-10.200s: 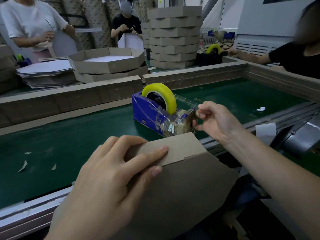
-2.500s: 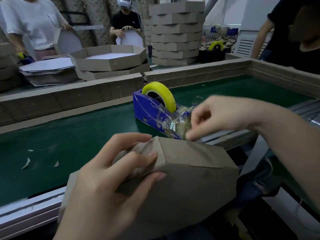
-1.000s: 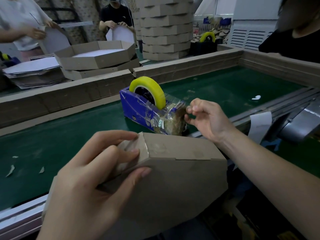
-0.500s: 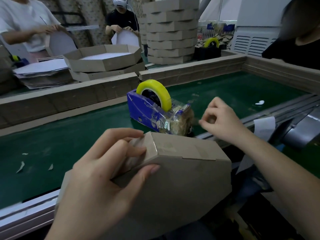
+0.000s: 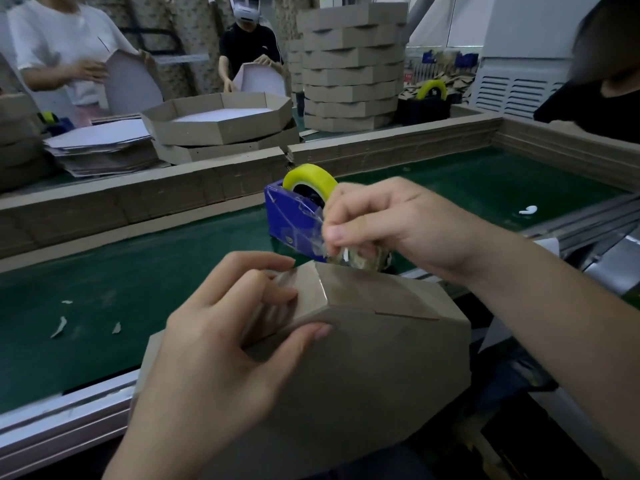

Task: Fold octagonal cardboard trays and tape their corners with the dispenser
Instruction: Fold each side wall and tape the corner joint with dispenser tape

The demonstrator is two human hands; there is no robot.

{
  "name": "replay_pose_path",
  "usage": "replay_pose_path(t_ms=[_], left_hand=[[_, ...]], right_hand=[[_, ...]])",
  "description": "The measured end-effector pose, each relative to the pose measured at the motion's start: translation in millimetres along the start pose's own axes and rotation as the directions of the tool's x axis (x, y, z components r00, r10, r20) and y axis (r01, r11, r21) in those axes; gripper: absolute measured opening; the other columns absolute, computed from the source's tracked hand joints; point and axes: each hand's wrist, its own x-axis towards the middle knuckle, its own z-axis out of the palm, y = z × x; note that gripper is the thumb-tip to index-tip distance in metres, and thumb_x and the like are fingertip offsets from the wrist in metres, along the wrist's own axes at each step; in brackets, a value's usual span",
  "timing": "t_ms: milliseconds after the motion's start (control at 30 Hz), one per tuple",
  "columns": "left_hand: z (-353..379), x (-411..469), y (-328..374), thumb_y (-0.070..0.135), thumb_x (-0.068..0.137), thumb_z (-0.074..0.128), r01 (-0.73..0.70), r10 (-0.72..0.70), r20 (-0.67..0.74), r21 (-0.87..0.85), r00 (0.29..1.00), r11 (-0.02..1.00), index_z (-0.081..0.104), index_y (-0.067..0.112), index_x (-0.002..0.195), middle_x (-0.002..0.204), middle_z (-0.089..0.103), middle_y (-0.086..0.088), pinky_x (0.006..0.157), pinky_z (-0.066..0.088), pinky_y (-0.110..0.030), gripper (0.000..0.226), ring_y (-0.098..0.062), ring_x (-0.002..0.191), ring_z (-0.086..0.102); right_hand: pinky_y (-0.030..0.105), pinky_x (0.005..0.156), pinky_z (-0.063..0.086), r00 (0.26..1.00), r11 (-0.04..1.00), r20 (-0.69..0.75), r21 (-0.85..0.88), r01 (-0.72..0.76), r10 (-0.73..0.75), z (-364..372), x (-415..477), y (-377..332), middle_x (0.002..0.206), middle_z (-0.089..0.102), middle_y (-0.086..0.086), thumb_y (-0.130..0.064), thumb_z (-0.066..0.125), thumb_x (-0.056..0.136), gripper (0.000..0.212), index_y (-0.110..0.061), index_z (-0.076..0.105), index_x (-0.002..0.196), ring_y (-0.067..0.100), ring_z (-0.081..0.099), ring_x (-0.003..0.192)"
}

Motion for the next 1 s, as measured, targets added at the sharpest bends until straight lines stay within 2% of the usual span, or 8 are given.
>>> replay_pose_path(t_ms=[100, 233, 400, 533, 633, 767, 900, 1000], left_hand=[[0, 0, 0, 0.044, 0.077, 0.070, 0.005, -0.005, -0.003, 0.002, 1.000, 1.000, 0.063, 0.013, 0.079, 0.110, 0.063, 0.005, 0.076, 0.049, -0.022, 0.032, -0.007, 0.096, 0.064], [0, 0, 0, 0.045, 0.076, 0.071, 0.002, -0.002, -0.011, -0.001, 1.000, 1.000, 0.062, 0.013, 0.079, 0.110, 0.063, 0.006, 0.076, 0.049, -0.023, 0.033, -0.006, 0.096, 0.064], [-1, -1, -1, 0.050, 0.073, 0.072, 0.033, -0.033, -0.032, 0.007, 0.999, 0.999, 0.054, 0.017, 0.077, 0.112, 0.063, 0.009, 0.069, 0.050, -0.026, 0.038, -0.006, 0.088, 0.065], [-3, -1, -1, 0.049, 0.074, 0.071, 0.023, -0.023, 0.008, -0.003, 1.000, 1.000, 0.060, 0.023, 0.099, 0.114, 0.063, 0.011, 0.080, 0.048, -0.014, 0.038, -0.002, 0.099, 0.062], [-3, -1, 0, 0.045, 0.079, 0.067, -0.005, 0.005, 0.070, 0.002, 0.998, 1.000, 0.071, 0.021, 0.111, 0.115, 0.065, 0.009, 0.086, 0.045, -0.012, 0.040, -0.001, 0.103, 0.062], [-2, -3, 1, 0.044, 0.080, 0.067, 0.015, -0.014, 0.068, -0.002, 0.998, 1.000, 0.074, 0.016, 0.106, 0.108, 0.068, 0.007, 0.082, 0.050, -0.020, 0.040, -0.007, 0.098, 0.066], [-2, -3, 1, 0.045, 0.079, 0.067, 0.026, -0.026, 0.066, 0.001, 0.997, 1.000, 0.075, 0.013, 0.101, 0.105, 0.068, 0.006, 0.078, 0.049, -0.019, 0.040, -0.008, 0.094, 0.066], [-2, -3, 1, 0.045, 0.078, 0.067, 0.027, -0.027, 0.070, 0.000, 0.997, 1.000, 0.075, 0.013, 0.099, 0.103, 0.068, 0.006, 0.077, 0.050, -0.019, 0.039, -0.008, 0.093, 0.066]], right_hand=[[0.019, 0.056, 0.037, 0.990, 0.991, 0.086, -0.084, -0.104, 0.111, 6, 10, 0, 0.076, 0.058, 0.001, -0.010, 0.066, 0.085, 0.030, -0.023, 0.068, 0.058, 0.010, 0.045, 0.062], [0.005, 0.051, 0.037, 0.979, 0.985, 0.128, -0.082, -0.150, 0.160, 3, 12, 0, 0.063, 0.061, -0.011, -0.001, 0.062, 0.085, 0.031, -0.015, 0.065, 0.057, -0.006, 0.053, 0.053], [0.005, 0.049, 0.036, 0.971, 0.977, 0.145, -0.123, -0.171, 0.189, 0, 12, 0, 0.059, 0.059, -0.009, 0.002, 0.061, 0.084, 0.024, -0.005, 0.063, 0.061, -0.006, 0.053, 0.050], [0.003, 0.050, 0.038, 0.967, 0.973, 0.156, -0.150, -0.176, 0.199, -1, 12, -3, 0.060, 0.060, -0.007, 0.004, 0.059, 0.085, 0.023, -0.003, 0.064, 0.063, -0.007, 0.055, 0.051], [0.008, 0.051, 0.036, 0.962, 0.961, 0.167, -0.212, -0.178, 0.215, -1, 13, -5, 0.064, 0.059, -0.004, -0.004, 0.062, 0.085, 0.023, -0.007, 0.065, 0.063, -0.003, 0.049, 0.051], [0.015, 0.052, 0.035, 0.940, 0.916, 0.156, -0.320, -0.242, 0.303, -2, 13, -8, 0.063, 0.059, -0.011, -0.028, 0.064, 0.085, 0.026, -0.020, 0.068, 0.060, 0.002, 0.041, 0.053], [0.021, 0.056, 0.032, 0.920, 0.856, 0.112, -0.422, -0.298, 0.375, -3, 14, -12, 0.052, 0.053, -0.015, -0.042, 0.067, 0.083, 0.035, -0.025, 0.069, 0.052, -0.003, 0.042, 0.047], [0.015, 0.050, 0.034, 0.902, 0.824, 0.115, -0.467, -0.321, 0.416, -3, 16, -13, 0.045, 0.054, -0.017, -0.047, 0.066, 0.083, 0.040, -0.027, 0.068, 0.049, -0.007, 0.047, 0.043]])
